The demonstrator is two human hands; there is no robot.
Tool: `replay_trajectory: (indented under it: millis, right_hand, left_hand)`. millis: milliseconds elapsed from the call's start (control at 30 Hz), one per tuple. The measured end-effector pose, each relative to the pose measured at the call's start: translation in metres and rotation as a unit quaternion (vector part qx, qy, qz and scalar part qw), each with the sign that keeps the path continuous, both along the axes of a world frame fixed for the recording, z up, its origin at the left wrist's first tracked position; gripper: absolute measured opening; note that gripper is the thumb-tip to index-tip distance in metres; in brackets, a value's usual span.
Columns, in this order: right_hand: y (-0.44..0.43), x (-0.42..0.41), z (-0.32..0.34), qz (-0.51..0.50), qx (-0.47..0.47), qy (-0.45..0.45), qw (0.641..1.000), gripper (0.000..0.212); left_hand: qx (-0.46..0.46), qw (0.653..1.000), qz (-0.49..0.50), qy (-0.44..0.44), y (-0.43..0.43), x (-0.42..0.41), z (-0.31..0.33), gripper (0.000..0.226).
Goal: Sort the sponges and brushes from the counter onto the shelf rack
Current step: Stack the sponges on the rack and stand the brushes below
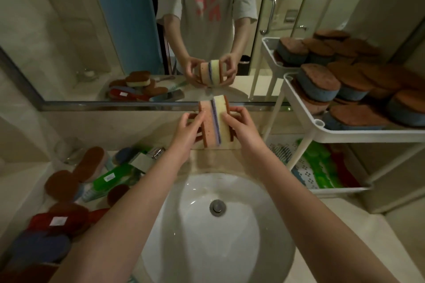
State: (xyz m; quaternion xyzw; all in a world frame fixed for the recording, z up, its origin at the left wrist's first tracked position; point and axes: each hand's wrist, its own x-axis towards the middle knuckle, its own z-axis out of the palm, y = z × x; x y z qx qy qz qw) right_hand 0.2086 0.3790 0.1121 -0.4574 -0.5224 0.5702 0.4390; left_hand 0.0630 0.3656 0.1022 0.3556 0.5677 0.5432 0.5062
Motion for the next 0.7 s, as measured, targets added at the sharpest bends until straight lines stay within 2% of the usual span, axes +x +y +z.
replay_trajectory:
  millis: [233, 467, 700]
  right_hand:
    - [-0.026, 0.014, 0.066, -0.007, 0.084, -0.011, 0.996, 0.034]
    - [-0.047, 0.051, 0.107, -0.025, 0.133, 0.027, 0.990, 0.026]
    - [-0.057, 0.132, 0.136, -0.056, 0.208, -0.020, 0.976, 0.036]
  left_hand:
    - [0.093, 0.995, -0.032, -0.028, -0.031, 0.010, 0.050, 0.016]
    - [0.154, 0.986, -0.041, -0.039, -0.057, 0.049, 0.093, 0.021]
    - [0.185, 0.981, -0.038, -0.045, -0.067, 0.108, 0.114, 0.018]
